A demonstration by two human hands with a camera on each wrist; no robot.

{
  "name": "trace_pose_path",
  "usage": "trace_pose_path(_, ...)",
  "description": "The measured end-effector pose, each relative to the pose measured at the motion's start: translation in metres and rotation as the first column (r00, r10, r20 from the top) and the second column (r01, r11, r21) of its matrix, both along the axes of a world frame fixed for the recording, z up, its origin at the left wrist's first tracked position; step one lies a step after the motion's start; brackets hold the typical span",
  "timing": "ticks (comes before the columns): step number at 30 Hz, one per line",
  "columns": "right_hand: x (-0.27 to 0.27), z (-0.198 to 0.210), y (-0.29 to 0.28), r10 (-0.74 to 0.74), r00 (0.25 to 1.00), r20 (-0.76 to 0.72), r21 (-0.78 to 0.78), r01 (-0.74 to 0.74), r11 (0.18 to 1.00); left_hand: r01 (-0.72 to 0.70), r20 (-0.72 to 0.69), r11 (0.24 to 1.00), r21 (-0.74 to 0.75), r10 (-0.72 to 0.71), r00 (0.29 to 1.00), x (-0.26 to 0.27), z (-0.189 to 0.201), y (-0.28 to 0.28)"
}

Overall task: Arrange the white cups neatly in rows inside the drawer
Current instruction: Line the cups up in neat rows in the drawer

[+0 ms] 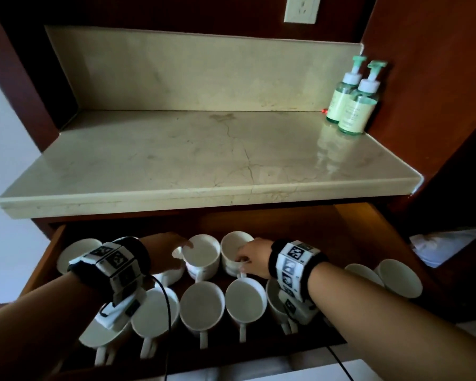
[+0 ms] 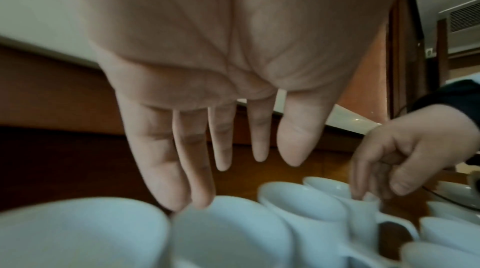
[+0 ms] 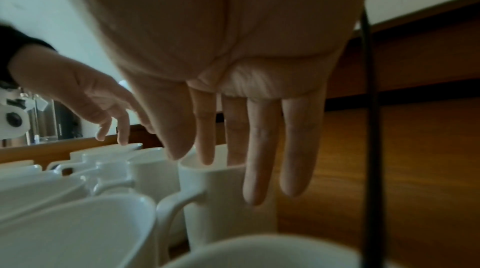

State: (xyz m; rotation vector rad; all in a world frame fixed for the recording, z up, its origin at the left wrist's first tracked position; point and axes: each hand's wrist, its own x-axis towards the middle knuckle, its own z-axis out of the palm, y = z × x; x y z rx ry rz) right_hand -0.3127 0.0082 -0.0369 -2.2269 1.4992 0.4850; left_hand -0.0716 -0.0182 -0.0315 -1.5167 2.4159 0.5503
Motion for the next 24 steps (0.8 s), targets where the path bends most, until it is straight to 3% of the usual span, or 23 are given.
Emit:
trace_pose_path(3, -0.011, 0.008, 0.002, -0.018, 0.995, 0.094, -0.109, 0.028, 0.994, -0.081, -0.083, 0.996, -0.041, 0.077, 0.994, 0.043, 0.022, 0.007)
trace_pose_path(6, -0.010, 0.016, -0.002, -0.018, 0.997, 0.075, -0.174, 0.031, 0.984, -0.183, 0.085, 0.975, -0.128, 0.195, 0.977, 0.086, 0.024, 0.013)
trace_pose_path(9, 0.006, 0.017, -0.008, -0.008, 0.996, 0.090, -0.218, 0.028, 0.976, -0.294, 0.244, 0.945, -0.144, 0.322, 0.915, 0.103, 0.013, 0.013)
trace_pose_path(16, 0.083, 0.003, -0.020, 0.136, 0.983, 0.127, -0.244, -0.102, 0.964, -0.310, 0.228, 0.949, -0.054, 0.314, 0.922, 0.087, 0.008, 0.005)
trace_pose_path(24, 0.155, -0.015, -0.035, 0.094, 0.995, 0.044, -0.131, -0.088, 0.987, -0.279, 0.297, 0.958, -0.062, 0.285, 0.912, 0.083, 0.004, 0.001)
